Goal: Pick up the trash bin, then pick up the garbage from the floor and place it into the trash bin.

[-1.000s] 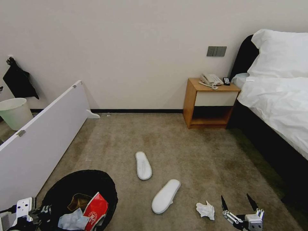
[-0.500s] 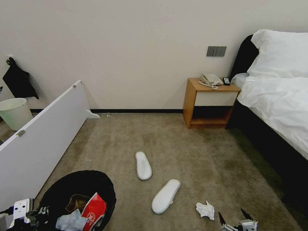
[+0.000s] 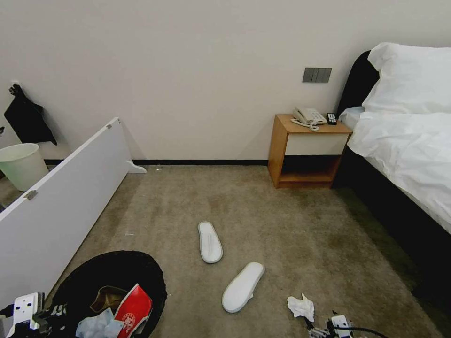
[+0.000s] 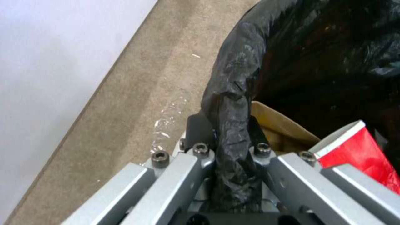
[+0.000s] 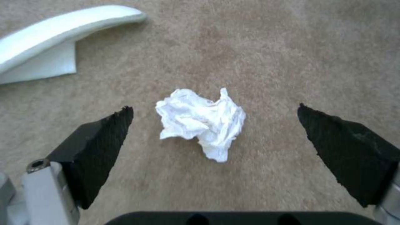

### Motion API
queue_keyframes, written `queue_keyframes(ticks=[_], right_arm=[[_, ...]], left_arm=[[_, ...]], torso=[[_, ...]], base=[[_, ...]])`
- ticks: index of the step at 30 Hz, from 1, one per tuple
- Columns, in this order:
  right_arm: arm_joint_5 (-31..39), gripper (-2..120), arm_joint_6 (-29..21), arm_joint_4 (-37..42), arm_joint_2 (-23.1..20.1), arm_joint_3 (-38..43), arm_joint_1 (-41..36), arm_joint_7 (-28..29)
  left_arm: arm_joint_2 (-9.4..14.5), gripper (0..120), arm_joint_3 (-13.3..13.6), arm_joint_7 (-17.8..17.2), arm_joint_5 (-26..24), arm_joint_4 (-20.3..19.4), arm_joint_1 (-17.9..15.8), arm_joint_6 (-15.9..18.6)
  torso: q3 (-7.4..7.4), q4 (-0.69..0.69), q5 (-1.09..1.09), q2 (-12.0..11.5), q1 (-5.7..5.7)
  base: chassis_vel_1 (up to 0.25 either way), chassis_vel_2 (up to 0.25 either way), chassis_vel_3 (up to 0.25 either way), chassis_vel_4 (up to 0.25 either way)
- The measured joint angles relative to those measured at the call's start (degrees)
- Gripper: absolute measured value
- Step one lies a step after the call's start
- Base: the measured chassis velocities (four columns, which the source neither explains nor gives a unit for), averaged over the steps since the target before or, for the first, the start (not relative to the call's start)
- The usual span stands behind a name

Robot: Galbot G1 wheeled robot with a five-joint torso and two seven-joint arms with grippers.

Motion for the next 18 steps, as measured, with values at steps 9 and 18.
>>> queue_keyframes(ticks=[9,18], right_arm=[[0.5,100,-1.3,-8.2,2.3,-3.3,8.1,-0.2],[0.2,100,-3.0,-12.3,4.4,-4.7,11.4,0.2]], left_arm=[[-1.3,3,0.0,-0.4,0.5,-0.9,0.0,0.0],[-1.8,3,-0.4,-0.5,0.6,-1.7,0.5,0.0]], torso=[[0.00,0.01,0.01,0.0,0.00],[0.00,0.00,0.00,0.0,0.00]], base=[[0.000,0.000,0.000,0.000],[0.000,0.000,0.000,0.000]])
